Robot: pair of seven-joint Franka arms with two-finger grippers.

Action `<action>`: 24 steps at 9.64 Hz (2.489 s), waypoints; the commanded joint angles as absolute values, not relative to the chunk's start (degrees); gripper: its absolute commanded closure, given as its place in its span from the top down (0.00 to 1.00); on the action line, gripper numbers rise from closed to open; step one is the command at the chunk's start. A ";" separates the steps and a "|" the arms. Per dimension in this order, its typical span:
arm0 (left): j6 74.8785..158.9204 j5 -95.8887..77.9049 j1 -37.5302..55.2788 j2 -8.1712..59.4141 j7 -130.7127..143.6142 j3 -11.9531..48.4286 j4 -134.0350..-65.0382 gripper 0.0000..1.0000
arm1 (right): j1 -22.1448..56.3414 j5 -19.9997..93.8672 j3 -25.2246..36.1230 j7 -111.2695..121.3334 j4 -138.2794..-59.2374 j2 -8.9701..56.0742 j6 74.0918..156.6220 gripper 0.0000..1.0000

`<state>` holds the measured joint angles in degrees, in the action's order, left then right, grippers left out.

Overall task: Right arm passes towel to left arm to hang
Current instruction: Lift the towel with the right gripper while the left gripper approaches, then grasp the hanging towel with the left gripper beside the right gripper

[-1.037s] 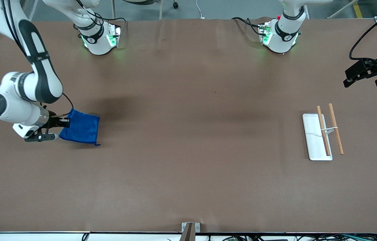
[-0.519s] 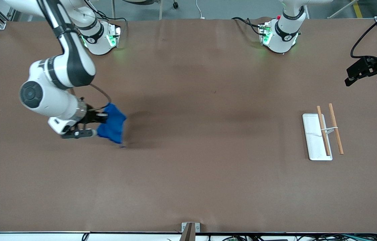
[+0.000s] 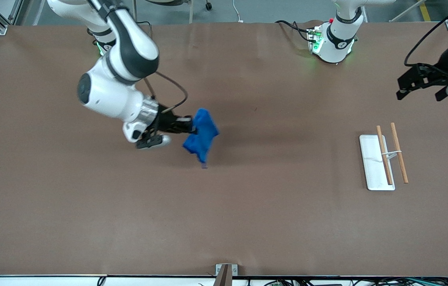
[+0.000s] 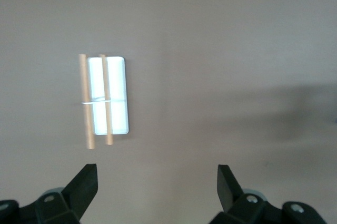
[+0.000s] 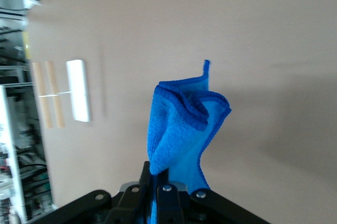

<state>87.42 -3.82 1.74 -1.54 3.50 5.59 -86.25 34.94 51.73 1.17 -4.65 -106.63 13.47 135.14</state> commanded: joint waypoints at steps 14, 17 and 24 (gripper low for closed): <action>80.58 -74.85 -0.72 -2.55 -29.27 -0.44 -123.38 0.87 | 46.93 127.35 0.79 23.99 -96.42 13.71 134.91 0.00; 85.32 -81.37 1.92 -3.25 -30.05 0.26 -127.17 0.87 | 47.72 127.88 0.79 24.08 -96.15 13.71 134.91 0.00; 87.72 -82.53 4.74 -1.49 -30.67 3.42 -129.29 0.83 | 48.52 127.97 0.79 24.96 -96.15 13.71 134.91 0.00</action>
